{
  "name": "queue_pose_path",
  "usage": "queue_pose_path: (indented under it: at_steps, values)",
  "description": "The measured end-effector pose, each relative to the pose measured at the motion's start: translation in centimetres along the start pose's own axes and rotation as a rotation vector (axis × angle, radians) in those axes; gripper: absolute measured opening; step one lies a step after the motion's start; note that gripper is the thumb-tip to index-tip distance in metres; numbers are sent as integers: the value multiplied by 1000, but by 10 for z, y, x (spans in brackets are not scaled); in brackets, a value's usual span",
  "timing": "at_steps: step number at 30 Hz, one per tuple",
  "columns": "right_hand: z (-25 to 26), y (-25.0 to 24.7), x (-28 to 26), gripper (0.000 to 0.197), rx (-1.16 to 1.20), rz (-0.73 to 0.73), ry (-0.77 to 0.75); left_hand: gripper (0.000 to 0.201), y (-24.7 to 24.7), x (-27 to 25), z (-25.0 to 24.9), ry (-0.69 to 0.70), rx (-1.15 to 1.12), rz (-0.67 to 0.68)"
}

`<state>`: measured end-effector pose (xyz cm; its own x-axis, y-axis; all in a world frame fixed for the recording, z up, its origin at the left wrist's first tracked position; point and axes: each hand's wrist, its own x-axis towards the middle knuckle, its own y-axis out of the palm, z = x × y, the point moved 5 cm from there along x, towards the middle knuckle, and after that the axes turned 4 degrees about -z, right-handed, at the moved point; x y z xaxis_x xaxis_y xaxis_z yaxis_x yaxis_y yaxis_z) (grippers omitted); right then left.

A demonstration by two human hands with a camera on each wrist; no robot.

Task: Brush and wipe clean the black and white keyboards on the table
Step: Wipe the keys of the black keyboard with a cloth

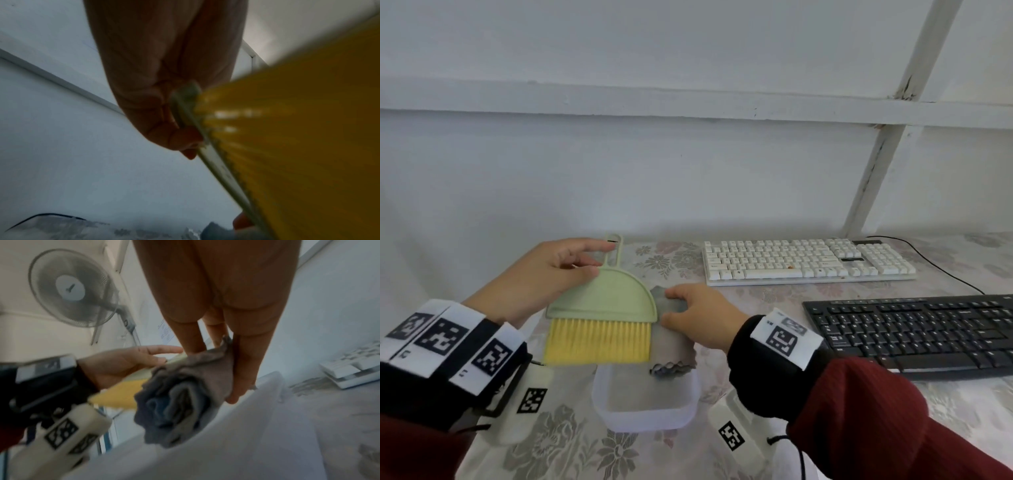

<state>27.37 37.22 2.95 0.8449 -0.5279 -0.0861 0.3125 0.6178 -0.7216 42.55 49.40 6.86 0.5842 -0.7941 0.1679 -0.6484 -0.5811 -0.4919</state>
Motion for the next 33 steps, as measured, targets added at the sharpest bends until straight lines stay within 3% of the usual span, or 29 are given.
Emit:
queue_pose_path:
  at_steps: [6, 9, 11, 15, 17, 18, 21, 26, 29, 33]
  values:
    - [7, 34, 1, 20, -396, 185, -28, 29, -2, -3, 9, -53, 100, -26]
    - [3, 33, 1, 22, -583, 174, 9, 27, -1, -4, 13, -68, 122, -15]
    - [0, 25, 1, 14, -547, 119, 24, 27, 3, -5, 14, -75, 125, -4]
    - [-12, 8, 2, 31, -407, 40, 65, 26, 18, -4, 13, -52, 165, 25]
    - [-19, 4, 4, 20, -357, 24, 66, 26, 27, -1, 11, -40, 179, 46]
    - [-21, 4, 3, 13, -342, 28, 53, 27, 33, 1, 10, -40, 180, 57]
    - [-25, 5, -2, 34, -297, 46, 29, 28, 49, 7, 4, -27, 190, 109]
    - [-26, 6, -13, 40, -245, 82, 0, 23, 59, 15, 14, -98, 280, 233]
    - [-27, 8, -16, 38, -246, 105, -11, 38, 62, 12, 24, -141, 425, 321]
    - [-28, 8, -18, 37, -266, 123, -19, 45, 68, 9, 23, -110, 466, 335]
